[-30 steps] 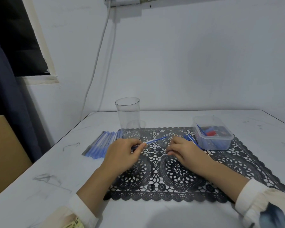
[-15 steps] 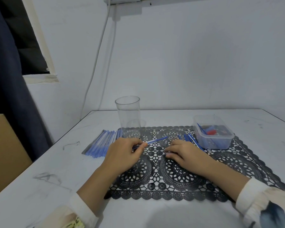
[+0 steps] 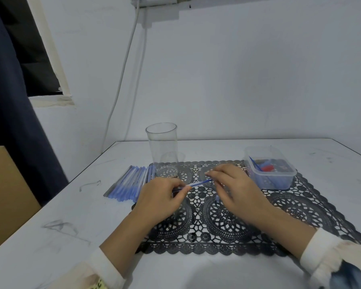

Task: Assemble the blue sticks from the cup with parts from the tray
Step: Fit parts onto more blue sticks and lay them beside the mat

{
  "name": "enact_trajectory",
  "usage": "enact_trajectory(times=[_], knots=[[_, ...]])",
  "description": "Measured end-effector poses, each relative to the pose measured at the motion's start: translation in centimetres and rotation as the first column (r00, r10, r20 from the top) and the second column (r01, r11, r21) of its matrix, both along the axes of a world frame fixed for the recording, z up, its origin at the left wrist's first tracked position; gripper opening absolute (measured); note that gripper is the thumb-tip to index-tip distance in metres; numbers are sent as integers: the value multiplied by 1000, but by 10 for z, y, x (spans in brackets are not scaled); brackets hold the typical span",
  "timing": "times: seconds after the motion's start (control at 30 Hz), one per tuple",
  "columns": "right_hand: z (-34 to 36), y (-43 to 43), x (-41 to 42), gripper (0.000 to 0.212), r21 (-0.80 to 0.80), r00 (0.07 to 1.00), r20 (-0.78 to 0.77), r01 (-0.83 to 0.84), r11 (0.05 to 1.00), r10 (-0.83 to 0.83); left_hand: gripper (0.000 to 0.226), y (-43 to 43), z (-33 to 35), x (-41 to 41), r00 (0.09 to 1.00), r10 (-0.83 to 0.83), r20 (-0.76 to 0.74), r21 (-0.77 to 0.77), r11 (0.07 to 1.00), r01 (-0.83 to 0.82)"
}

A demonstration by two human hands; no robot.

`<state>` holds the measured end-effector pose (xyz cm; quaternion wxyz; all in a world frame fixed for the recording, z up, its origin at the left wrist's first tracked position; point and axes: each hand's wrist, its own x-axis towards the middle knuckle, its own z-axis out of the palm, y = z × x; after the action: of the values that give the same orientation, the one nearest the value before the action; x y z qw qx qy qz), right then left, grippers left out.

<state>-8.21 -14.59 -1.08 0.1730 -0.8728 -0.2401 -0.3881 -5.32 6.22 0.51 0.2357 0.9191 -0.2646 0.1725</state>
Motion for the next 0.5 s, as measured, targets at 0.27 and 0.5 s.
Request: enact_trajectory(times=[0.27,0.5], knots=[[-6,5,-3,40,-81,989,-136,-78,994,67,28,0,0,-1,1000,-5,15,-1,1000,5],[2,0,0,35,-153,998,-63,-3,988,-6,30,1,1,0,1000,11,11,10,1000,-11]])
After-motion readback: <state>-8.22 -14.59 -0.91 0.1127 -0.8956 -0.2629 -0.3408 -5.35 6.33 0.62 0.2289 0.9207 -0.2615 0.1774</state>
